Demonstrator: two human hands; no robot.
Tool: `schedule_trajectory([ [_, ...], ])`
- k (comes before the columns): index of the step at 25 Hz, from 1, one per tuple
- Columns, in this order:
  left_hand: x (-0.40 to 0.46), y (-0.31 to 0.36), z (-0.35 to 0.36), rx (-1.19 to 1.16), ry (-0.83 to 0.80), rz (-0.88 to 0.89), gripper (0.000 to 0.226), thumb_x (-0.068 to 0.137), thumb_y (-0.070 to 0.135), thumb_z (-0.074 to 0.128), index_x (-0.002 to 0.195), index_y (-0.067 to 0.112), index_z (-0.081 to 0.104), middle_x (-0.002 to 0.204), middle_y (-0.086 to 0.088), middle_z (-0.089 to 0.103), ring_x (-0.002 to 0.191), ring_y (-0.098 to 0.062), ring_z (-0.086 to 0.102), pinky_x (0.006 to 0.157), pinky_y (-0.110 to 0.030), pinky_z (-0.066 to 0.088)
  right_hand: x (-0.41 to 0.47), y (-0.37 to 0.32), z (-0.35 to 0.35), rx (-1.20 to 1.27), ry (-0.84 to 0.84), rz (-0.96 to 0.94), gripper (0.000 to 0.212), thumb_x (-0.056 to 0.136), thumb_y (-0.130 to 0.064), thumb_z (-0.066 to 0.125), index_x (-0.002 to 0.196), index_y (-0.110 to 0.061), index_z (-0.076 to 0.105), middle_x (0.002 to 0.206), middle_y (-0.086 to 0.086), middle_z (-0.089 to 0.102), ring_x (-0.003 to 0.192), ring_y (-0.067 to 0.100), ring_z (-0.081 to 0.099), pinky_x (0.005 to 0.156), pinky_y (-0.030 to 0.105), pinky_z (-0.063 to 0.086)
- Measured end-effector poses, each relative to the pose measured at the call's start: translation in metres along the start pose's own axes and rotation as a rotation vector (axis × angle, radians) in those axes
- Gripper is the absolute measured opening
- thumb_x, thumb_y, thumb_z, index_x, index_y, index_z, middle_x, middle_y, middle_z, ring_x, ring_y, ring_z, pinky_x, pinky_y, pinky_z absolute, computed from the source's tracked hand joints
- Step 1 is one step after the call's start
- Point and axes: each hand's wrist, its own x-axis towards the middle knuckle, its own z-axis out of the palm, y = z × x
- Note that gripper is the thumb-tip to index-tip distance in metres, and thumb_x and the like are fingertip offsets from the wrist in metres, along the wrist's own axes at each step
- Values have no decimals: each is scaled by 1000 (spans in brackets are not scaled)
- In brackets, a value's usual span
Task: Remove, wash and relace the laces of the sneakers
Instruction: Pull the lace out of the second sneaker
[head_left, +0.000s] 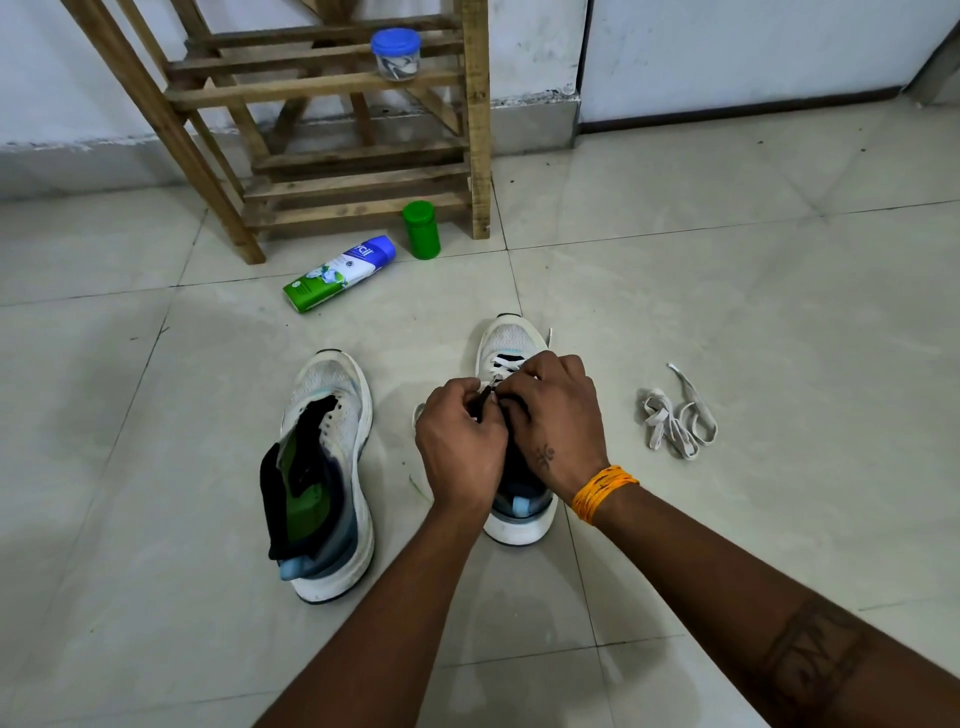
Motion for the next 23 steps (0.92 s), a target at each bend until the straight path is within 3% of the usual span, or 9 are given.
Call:
schedule_trajectory([
  [3,-1,-1,-1,-11,0,6,10,83,15,73,93,18,73,87,7,71,82,-15,67,79,-35,54,4,0,4,46,-11,23,22,92,-29,56,95,-22,77,96,1,62,92,31,50,75,46,48],
  [8,-2,2,2,-21,0,22,10,87,6,66,91,13,73,89,2,71,84,-16,64,79,-28,48,9,1,8,78,-46,0,20,93,-30,57,88,-19,72,90,2,59,90,28,48,77,47,47],
  [11,-4,3,4,-23,24,-24,15,88,2,62,95,11,72,94,0,69,88,-17,61,78,-22,41,6,-2,9,37,-37,-11,26,92,-32,48,83,-12,61,88,7,54,85,30,46,72,48,44],
  [14,-8,6,5,-4,42,-41,11,89,2,62,97,9,67,96,-2,65,89,-18,58,76,-19,34,4,-1,5,-3,32,85,21,86,-29,46,83,-10,53,88,10,52,83,31,46,67,45,41],
  [16,-8,8,5,6,19,-28,12,86,3,62,96,10,66,96,-2,64,88,-18,58,77,-23,39,3,0,-1,116,51,174,14,85,-26,54,81,-12,53,85,5,54,80,26,49,68,40,40],
  [19,-3,13,3,23,-21,19,19,82,9,65,100,15,68,98,1,64,91,-19,62,80,-30,49,8,8,-15,363,100,505,13,82,-22,65,73,-14,60,71,-4,61,70,18,55,65,32,40],
  [21,2,20,4,155,-67,127,24,82,16,66,105,18,72,102,1,66,99,-22,61,81,-34,50,14,21,-19,414,75,637,12,80,-20,67,70,-13,65,67,-2,65,70,19,60,64,31,42],
  [23,10,27,5,342,-154,245,26,81,15,65,105,19,76,104,0,67,104,-26,56,76,-36,48,17,33,-19,352,12,649,11,79,-20,68,69,-14,67,68,-2,67,72,21,63,64,31,45],
])
